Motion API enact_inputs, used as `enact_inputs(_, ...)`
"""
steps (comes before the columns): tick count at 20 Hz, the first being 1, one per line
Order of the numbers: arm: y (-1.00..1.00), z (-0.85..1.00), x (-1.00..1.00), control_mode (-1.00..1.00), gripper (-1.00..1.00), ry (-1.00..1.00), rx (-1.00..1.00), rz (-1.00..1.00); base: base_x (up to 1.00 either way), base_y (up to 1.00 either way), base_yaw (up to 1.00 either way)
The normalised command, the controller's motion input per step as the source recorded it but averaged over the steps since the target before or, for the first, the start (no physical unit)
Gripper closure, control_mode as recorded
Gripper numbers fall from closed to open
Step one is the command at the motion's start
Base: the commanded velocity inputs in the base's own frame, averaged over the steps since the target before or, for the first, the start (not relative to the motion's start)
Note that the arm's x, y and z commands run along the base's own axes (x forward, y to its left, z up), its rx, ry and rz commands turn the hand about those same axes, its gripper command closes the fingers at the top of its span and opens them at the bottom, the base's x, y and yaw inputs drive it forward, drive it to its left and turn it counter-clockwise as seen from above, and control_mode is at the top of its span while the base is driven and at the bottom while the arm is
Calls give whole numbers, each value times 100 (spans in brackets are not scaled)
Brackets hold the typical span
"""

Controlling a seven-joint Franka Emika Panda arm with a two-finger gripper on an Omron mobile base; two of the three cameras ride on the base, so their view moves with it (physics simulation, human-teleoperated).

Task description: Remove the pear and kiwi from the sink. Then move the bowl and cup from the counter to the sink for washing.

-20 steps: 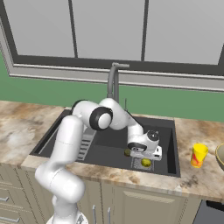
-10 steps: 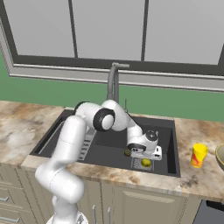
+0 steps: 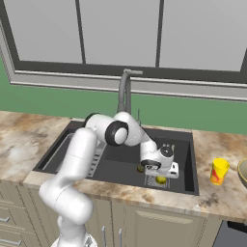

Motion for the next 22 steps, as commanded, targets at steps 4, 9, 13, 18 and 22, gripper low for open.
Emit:
enact_inputs(4, 0, -14, 6, -100, -100, 1, 0, 0, 0, 0, 0)
enact_inputs(9, 0, -15, 12, -100, -100, 0, 0, 0, 0, 0, 0)
enact_inputs(13, 0, -15, 11, -100, -100, 0, 0, 0, 0, 0, 0)
enact_inputs(18, 0, -15, 10, -100, -100, 0, 0, 0, 0, 0, 0)
enact_inputs(22, 0, -16, 13, -100, -100, 0, 0, 0, 0, 0, 0)
